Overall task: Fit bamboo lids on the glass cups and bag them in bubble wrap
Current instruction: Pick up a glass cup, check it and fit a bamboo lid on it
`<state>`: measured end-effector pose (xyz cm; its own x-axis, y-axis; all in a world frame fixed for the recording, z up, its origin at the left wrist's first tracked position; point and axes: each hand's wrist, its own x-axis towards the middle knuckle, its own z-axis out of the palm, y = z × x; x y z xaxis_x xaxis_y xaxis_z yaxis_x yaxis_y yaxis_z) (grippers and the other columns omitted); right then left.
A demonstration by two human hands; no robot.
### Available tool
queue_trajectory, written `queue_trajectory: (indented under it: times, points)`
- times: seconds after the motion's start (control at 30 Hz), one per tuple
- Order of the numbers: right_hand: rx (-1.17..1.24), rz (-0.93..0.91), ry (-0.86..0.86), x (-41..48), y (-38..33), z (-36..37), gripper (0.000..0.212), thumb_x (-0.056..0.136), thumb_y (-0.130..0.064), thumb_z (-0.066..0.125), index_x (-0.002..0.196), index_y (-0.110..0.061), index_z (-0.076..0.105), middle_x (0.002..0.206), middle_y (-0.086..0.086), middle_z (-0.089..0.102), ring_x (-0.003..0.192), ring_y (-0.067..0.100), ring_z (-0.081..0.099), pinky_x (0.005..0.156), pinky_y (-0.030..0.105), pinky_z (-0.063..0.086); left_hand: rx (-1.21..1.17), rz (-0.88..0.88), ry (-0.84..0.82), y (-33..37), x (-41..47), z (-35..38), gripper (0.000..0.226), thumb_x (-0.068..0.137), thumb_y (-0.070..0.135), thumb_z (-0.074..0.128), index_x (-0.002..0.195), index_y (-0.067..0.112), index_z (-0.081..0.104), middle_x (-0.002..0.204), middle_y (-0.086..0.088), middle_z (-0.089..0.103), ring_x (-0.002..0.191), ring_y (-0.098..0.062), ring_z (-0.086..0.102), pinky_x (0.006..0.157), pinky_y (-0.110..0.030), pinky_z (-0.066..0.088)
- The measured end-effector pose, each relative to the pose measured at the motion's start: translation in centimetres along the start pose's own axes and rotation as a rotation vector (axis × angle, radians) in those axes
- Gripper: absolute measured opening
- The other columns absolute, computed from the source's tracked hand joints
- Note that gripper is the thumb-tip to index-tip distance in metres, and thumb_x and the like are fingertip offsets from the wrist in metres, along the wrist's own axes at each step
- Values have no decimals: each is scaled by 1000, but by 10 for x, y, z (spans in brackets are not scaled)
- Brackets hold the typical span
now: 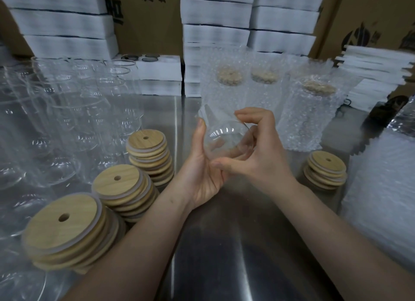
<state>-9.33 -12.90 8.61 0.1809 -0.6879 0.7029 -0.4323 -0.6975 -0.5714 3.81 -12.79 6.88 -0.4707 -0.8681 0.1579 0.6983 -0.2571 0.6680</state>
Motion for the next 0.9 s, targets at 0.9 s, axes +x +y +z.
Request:
queue_trajectory:
  times: [0.9]
  points:
    - [28, 15, 178, -3, 10, 3, 19, 102, -28, 32, 110, -24, 49, 125, -7, 61, 109, 21, 67, 86, 49, 56, 391, 93, 127, 1, 2, -3, 83, 80, 69, 45, 148, 24, 29, 126, -17, 64, 81, -37, 68, 71, -39, 58]
